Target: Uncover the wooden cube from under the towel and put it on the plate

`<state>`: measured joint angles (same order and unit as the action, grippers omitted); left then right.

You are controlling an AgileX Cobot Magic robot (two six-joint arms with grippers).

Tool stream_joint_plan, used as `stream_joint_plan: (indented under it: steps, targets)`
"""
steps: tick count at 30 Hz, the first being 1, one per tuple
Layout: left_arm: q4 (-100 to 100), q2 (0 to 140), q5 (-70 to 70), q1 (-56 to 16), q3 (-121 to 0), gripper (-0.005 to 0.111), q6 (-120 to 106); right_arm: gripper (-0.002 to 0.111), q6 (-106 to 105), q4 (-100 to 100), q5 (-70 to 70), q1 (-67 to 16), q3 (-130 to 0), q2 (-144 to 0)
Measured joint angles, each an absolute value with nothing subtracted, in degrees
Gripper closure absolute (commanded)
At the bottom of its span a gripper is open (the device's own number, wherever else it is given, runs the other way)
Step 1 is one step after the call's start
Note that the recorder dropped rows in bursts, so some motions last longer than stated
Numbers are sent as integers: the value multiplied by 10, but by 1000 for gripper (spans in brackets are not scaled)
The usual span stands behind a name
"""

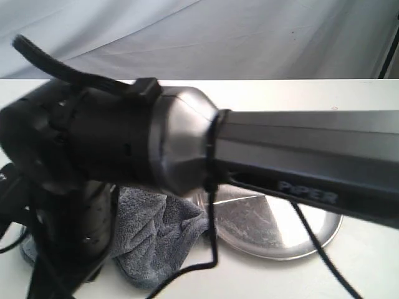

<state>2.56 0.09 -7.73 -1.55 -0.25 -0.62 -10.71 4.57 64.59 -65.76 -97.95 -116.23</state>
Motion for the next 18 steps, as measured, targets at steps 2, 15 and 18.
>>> stream_joint_plan:
  steps: [2,15,18]
  targets:
    - [26,1,-77,-16,-3,105,-6,108,-107,40,615,-636,-894,-1113]
    - [26,1,-77,-16,-3,105,-6,108,-83,0,439,-412,-710,-995]
    - [26,1,-77,-16,-3,105,-6,108,-82,6,391,-373,-716,-1005]
